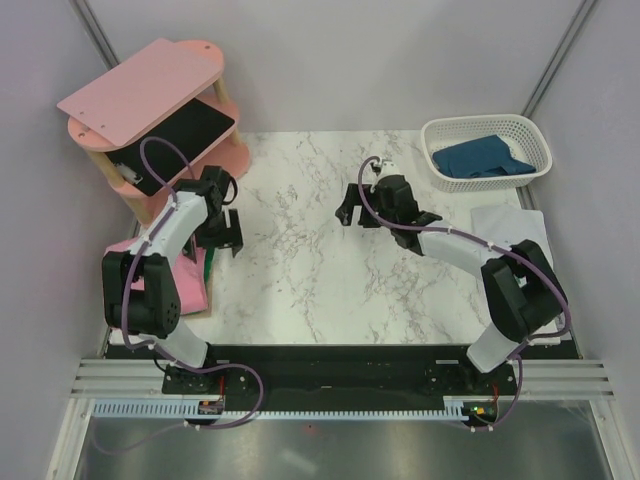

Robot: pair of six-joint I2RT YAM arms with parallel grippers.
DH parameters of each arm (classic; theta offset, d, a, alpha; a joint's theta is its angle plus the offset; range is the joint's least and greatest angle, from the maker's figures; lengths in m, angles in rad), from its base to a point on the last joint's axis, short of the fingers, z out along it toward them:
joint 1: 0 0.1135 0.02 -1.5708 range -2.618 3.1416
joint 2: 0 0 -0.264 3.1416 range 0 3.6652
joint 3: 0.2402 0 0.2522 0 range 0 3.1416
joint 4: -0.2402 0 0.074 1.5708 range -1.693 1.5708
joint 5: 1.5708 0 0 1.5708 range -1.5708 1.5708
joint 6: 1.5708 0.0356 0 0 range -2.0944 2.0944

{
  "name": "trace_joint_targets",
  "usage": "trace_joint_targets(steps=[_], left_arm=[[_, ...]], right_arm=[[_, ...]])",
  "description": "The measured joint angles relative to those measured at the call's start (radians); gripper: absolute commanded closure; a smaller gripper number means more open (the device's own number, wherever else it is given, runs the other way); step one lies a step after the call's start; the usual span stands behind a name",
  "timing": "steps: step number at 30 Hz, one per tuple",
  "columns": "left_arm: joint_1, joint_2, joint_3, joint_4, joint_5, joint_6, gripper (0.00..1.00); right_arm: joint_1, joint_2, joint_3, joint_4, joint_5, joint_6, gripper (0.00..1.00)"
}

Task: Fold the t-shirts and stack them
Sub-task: Put the neatly folded tshirt into the corner of the board with the left arm

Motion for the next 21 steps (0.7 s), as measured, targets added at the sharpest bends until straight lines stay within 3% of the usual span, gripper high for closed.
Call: trace_joint_targets(steps=[10, 21], left_arm=[[-0.209, 0.03, 0.225, 0.076, 0.039, 0.019, 0.0], [-0.325, 0.269, 0.321, 0.203, 0.164, 0.019, 0.01]], right_arm=[[-0.233, -0.019, 0.042, -0.116, 0.031, -0.108, 0.02], [-0.401, 0.053, 0.019, -0.15, -0.058, -0.124, 0.02]])
